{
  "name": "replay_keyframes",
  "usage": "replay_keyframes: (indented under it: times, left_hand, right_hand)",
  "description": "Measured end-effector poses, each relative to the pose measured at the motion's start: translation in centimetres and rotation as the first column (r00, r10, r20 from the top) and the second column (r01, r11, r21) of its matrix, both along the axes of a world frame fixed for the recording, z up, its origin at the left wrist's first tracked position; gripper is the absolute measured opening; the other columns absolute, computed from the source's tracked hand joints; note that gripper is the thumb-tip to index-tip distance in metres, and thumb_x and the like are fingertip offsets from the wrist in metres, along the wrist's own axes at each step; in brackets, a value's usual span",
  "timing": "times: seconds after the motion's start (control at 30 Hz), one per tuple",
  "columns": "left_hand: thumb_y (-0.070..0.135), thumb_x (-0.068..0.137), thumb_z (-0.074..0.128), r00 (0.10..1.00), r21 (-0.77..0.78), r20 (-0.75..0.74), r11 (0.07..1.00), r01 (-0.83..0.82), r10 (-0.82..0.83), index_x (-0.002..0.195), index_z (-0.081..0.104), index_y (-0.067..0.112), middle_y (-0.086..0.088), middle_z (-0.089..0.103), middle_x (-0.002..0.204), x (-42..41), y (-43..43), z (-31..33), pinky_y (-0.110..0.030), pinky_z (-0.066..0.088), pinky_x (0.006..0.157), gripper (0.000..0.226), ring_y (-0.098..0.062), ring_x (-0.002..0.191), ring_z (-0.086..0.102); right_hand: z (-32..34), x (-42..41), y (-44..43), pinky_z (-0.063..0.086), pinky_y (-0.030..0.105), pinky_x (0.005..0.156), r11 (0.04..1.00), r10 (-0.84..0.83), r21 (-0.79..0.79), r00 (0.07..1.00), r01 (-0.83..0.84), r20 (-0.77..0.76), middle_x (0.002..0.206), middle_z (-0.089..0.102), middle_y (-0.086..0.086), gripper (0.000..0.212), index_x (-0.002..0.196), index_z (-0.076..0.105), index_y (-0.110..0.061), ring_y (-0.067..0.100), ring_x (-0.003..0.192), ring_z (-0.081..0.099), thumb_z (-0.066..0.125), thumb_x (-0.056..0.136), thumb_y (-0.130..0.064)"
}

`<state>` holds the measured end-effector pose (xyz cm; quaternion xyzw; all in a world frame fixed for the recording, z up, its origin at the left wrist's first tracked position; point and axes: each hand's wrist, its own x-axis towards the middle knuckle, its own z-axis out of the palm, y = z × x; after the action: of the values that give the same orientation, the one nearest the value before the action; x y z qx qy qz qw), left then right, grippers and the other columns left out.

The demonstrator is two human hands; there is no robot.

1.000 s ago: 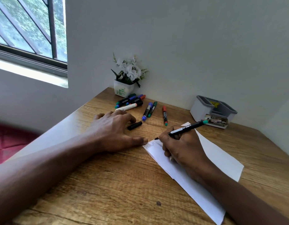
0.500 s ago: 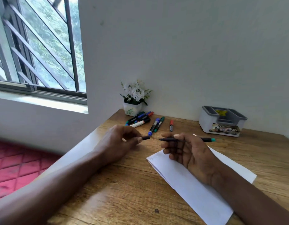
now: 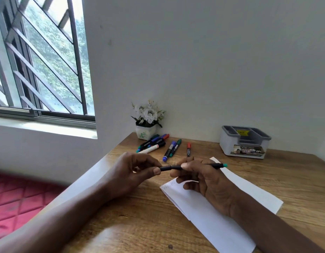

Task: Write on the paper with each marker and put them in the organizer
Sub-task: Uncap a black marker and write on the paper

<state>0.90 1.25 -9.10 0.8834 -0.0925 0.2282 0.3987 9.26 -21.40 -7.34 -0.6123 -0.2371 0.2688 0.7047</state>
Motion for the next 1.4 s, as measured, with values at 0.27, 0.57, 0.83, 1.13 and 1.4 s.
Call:
replay_keyframes:
  times: [0.27, 0.57, 0.83, 1.13, 1.4]
  left_hand:
    - [0.021, 0.09, 0.076, 0.99, -0.191, 0.045, 0.971, 0.142, -0.136, 0.097, 0.08, 0.011, -0.012, 0.075, 0.084, -0.2, -1.1, -0.3, -0.042, 0.056, 0.068, 0.013, -0.027, 0.073, 0.067]
    - [0.016, 0.088, 0.077, 0.982, -0.222, 0.121, 0.96, 0.171, -0.147, 0.09, 0.078, 0.007, -0.013, 0.073, 0.079, -0.2, -1.4, -0.5, -0.03, 0.053, 0.063, 0.01, -0.015, 0.068, 0.063]
    - [0.017, 0.086, 0.076, 0.975, -0.263, 0.215, 0.957, 0.12, -0.063, 0.096, 0.078, 0.007, -0.011, 0.075, 0.08, 1.0, -2.3, 0.9, -0.038, 0.056, 0.067, 0.014, -0.024, 0.069, 0.066]
    - [0.021, 0.089, 0.077, 0.965, -0.26, 0.232, 0.964, -0.059, 0.122, 0.082, 0.078, 0.021, -0.006, 0.075, 0.072, 10.2, -6.8, 7.6, -0.034, 0.056, 0.064, 0.007, -0.014, 0.062, 0.066]
    - [0.028, 0.088, 0.071, 0.91, 0.233, 0.309, 0.906, -0.354, 0.277, 0.089, 0.079, 0.025, 0.008, 0.075, 0.082, 18.9, -11.9, 14.2, -0.025, 0.048, 0.078, 0.009, -0.013, 0.083, 0.069]
  right_hand:
    - [-0.1, -0.6, 0.2, 0.045, 0.028, 0.057, 1.0, -0.021, 0.014, 0.975, 0.018, 0.221, 0.076, 0.073, 0.016, 0.022, 0.08, 0.072, -0.009, 0.018, 0.059, 0.057, 0.079, 0.076, -0.029]
    - [-0.4, -0.6, 0.9, 0.048, 0.028, 0.055, 0.995, -0.05, 0.09, 0.977, 0.031, 0.209, 0.07, 0.071, 0.016, 0.023, 0.082, 0.074, -0.007, 0.02, 0.058, 0.058, 0.079, 0.071, -0.027]
    - [1.0, 0.7, -1.3, 0.05, 0.014, 0.062, 0.96, -0.119, -0.104, 0.714, 0.26, 0.69, 0.083, 0.076, -0.013, 0.022, 0.086, 0.075, -0.026, 0.002, 0.076, 0.07, 0.076, 0.081, -0.047]
    - [-1.9, 5.2, -8.6, 0.03, 0.037, 0.117, 0.657, 0.356, -0.624, 0.556, 0.423, 0.751, 0.145, 0.045, -0.019, 0.052, 0.136, 0.054, -0.052, 0.004, 0.137, 0.036, 0.052, 0.088, -0.072]
    - [-1.7, 6.8, -9.5, 0.028, 0.043, 0.115, 0.645, 0.27, -0.575, 0.554, 0.503, 0.787, 0.137, 0.045, -0.011, 0.051, 0.135, 0.058, -0.046, 0.012, 0.135, 0.035, 0.051, 0.091, -0.068]
